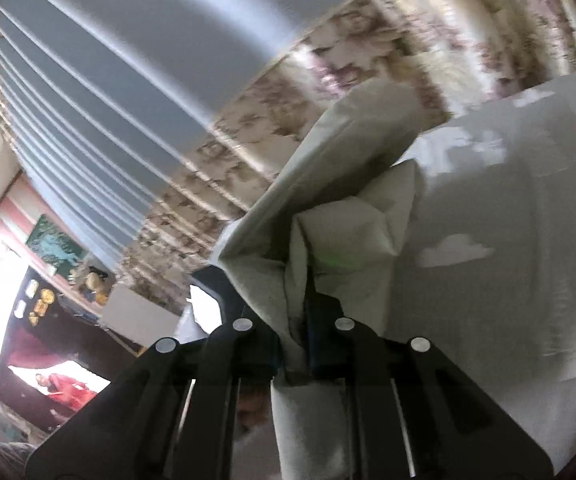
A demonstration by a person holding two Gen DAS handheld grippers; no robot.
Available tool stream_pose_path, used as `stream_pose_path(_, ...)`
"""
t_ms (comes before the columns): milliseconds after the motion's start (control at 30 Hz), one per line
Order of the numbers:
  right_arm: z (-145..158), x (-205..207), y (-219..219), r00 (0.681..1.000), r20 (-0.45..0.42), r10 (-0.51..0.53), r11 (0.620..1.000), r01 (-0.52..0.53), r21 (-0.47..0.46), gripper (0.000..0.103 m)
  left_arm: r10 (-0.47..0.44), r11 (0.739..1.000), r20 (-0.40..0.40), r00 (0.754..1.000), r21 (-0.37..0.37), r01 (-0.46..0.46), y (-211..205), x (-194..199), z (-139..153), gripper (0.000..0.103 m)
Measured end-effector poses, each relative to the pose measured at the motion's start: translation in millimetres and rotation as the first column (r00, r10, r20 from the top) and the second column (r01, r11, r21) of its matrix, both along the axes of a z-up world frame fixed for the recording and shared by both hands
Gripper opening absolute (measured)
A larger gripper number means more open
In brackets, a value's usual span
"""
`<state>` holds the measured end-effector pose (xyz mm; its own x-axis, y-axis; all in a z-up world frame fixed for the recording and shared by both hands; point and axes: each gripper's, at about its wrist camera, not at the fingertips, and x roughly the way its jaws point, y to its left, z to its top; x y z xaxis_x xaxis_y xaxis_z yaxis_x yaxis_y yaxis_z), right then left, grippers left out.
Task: Fold large clothes
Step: 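Lift the pinched jacket edge with the right gripper and fold it over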
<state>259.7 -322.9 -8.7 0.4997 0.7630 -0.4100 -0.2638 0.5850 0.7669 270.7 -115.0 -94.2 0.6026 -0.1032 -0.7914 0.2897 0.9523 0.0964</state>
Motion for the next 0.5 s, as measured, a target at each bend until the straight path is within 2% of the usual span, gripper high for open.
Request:
stream_pose_path(133, 13, 9, 36, 0.999, 0.018, 0.037, 0.999, -0.037, -0.001, 0.009, 0.089, 0.991, 0.065, 0.994, -0.105, -0.082, 47, -8, 31, 0.101)
stream_pose_path(200, 19, 10, 55, 0.997, 0.03, 0.07, 0.997, -0.069, -0.016, 0.009, 0.141, 0.978, 0.051, 0.989, -0.16, -0.131, 75, -3, 41, 0.101)
stream_pose_path(267, 22, 14, 78, 0.995, 0.032, 0.1, 0.995, -0.099, -0.023, 0.009, 0.186, 0.967, 0.025, 0.982, -0.179, -0.179, 105, 9, 48, 0.101)
stream_pose_path(367, 27, 18, 113, 0.989, 0.042, 0.143, 0.989, -0.141, -0.043, 0.009, 0.259, 0.951, 0.03, 0.966, -0.182, -0.249, 152, 22, 56, 0.101)
stream_pose_path(500, 22, 25, 172, 0.979, 0.033, 0.202, 0.975, -0.198, -0.106, 0.008, 0.34, 0.919, 0.037, 0.94, -0.226, -0.324, 212, 19, 67, 0.101)
